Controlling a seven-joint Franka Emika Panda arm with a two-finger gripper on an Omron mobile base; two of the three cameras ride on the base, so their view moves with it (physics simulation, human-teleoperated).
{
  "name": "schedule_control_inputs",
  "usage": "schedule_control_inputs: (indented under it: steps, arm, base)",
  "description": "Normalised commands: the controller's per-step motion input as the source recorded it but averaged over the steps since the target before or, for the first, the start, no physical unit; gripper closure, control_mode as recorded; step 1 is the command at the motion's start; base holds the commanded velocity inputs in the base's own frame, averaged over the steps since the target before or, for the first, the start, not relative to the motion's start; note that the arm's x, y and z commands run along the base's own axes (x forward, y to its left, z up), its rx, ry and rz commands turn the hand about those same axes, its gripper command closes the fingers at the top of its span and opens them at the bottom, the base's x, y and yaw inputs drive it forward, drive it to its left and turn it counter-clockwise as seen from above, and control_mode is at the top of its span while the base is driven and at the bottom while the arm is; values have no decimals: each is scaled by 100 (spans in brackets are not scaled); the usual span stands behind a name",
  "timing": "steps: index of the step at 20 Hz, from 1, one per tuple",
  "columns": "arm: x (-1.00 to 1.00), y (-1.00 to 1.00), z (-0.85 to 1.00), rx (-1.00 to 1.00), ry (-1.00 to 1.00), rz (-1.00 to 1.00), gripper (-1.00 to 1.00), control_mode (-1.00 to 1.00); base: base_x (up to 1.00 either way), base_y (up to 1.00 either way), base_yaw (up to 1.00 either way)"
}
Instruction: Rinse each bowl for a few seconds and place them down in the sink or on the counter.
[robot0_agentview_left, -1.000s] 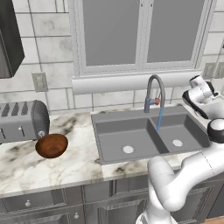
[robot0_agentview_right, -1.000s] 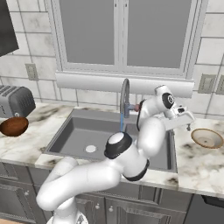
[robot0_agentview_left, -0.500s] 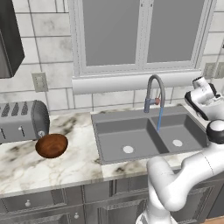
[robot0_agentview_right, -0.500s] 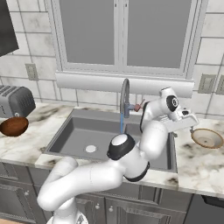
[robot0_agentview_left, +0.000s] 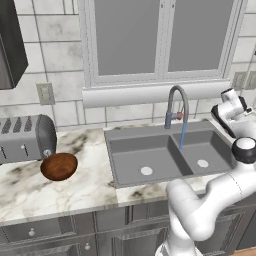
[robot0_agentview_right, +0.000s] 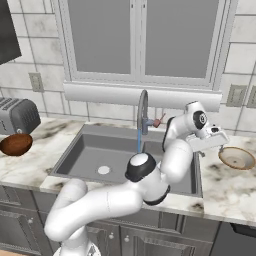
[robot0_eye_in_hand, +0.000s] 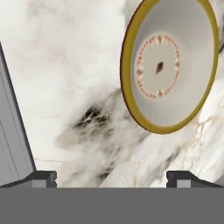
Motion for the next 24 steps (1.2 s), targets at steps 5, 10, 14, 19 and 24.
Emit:
schedule_control_inputs:
  steps: [5,10,14,19,24]
  arm:
    - [25,-16,-5,1,1,2,-100,-100]
    - [24,-11,-11,1,3,3,-100,-100]
    - [23,-14,-16,2,4,3,-100,-100]
    - [21,-19,-16,4,5,3,-100,-100]
    - [18,-22,-13,5,5,3,-100,-100]
  base:
    - [0,0,0]
    - [0,0,0]
    - [0,0,0]
    - [0,0,0]
    - [0,0,0]
